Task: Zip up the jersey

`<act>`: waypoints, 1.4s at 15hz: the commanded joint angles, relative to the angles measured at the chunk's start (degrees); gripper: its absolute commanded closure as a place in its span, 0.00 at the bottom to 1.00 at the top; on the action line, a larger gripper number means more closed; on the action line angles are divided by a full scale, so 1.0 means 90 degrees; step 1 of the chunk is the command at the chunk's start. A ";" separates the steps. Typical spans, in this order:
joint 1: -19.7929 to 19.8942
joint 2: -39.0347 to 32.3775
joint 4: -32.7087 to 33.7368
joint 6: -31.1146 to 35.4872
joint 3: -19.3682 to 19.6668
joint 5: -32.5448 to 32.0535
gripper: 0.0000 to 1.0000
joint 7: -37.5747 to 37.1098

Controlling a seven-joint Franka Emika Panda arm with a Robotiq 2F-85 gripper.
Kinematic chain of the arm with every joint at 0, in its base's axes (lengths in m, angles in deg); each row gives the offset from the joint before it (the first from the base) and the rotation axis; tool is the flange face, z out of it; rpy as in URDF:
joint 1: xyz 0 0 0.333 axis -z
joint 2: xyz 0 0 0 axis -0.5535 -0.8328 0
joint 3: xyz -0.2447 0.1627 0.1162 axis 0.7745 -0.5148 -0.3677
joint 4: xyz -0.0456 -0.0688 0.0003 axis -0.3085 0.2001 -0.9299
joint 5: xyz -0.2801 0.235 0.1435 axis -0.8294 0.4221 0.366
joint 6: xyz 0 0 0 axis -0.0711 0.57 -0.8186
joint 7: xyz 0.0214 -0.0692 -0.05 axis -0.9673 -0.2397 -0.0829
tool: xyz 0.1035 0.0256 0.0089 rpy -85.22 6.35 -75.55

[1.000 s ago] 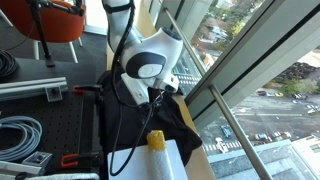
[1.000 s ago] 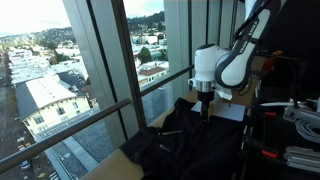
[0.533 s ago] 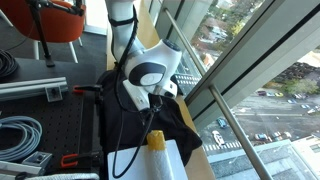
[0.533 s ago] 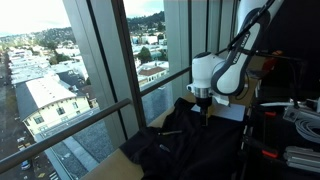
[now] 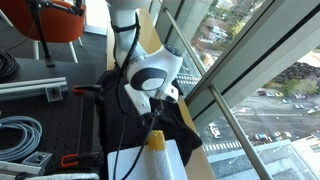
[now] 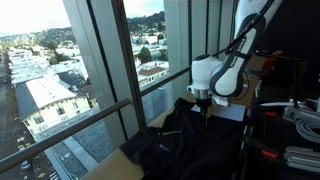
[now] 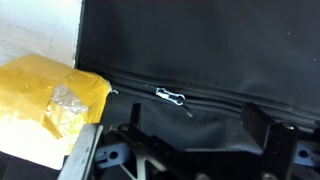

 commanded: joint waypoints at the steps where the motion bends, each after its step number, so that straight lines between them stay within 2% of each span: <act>1: -0.0078 -0.0084 0.0171 -0.0049 0.0096 -0.0103 0.06 -0.0010; 2: -0.0079 -0.0087 0.0186 -0.0048 0.0096 -0.0104 0.25 -0.0009; 3: -0.0076 -0.0094 0.0204 -0.0049 0.0095 -0.0103 0.27 -0.0006; 7: -0.0053 -0.0130 0.0247 -0.0057 0.0095 -0.0104 0.59 0.0019; 8: -0.0050 -0.0138 0.0249 -0.0059 0.0095 -0.0106 0.64 0.0028; 10: -0.0044 -0.0151 0.0250 -0.0060 0.0087 -0.0106 0.63 0.0046; 11: -0.0045 -0.0166 0.0260 -0.0059 0.0087 -0.0106 0.72 0.0047; 12: -0.0043 -0.0187 0.0275 -0.0062 0.0085 -0.0104 0.88 0.0051; 15: -0.0043 -0.0228 0.0305 -0.0058 0.0091 -0.0105 1.00 0.0058; 21: -0.0070 -0.0161 0.0290 -0.0083 0.0107 -0.0125 0.98 0.0055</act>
